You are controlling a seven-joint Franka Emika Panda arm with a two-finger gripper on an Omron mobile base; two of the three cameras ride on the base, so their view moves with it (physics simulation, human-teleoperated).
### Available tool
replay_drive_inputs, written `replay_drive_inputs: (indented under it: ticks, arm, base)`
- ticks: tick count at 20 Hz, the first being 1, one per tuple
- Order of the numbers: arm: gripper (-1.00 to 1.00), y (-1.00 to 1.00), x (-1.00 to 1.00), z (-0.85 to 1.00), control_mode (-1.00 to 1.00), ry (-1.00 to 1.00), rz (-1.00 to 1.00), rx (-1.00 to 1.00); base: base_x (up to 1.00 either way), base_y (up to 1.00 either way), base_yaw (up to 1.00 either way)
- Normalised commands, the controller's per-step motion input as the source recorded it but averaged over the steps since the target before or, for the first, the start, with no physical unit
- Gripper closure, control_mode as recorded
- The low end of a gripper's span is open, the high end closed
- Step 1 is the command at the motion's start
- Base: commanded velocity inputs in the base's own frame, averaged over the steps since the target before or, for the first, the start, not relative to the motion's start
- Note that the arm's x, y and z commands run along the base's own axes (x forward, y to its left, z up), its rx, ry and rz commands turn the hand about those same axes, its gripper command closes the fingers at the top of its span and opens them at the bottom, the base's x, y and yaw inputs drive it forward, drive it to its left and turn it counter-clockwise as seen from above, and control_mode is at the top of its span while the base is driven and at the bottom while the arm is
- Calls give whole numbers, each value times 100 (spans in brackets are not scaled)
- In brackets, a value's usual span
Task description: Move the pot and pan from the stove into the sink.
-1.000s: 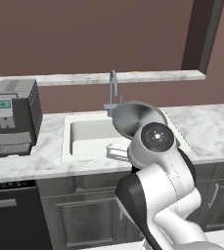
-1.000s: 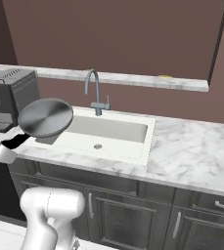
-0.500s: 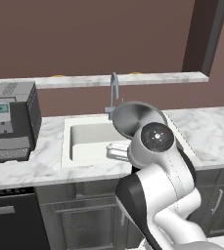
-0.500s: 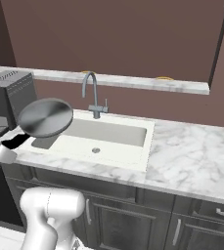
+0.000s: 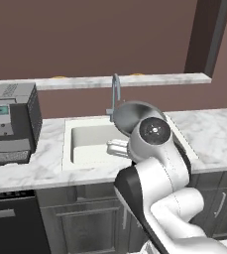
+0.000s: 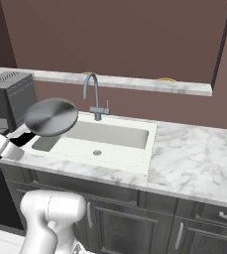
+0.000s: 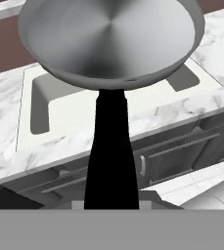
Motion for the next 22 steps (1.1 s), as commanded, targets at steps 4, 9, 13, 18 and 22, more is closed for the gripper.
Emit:
replay_drive_inputs:
  ticks: [4,9,13,18,22]
  arm:
    - [100,0,77,-2,-100,7,-6,2]
    - [100,-1,62,-3,-100,5,-6,2]
    - [100,-3,52,-3,-100,3,-8,1]
    - [100,-17,28,-6,-100,2,-9,4]
    - [100,-31,24,-15,-100,3,-8,6]
  base:
    - [0,0,0]
    - [0,0,0]
    - [0,0,0]
    - [0,0,0]
    - [0,0,0]
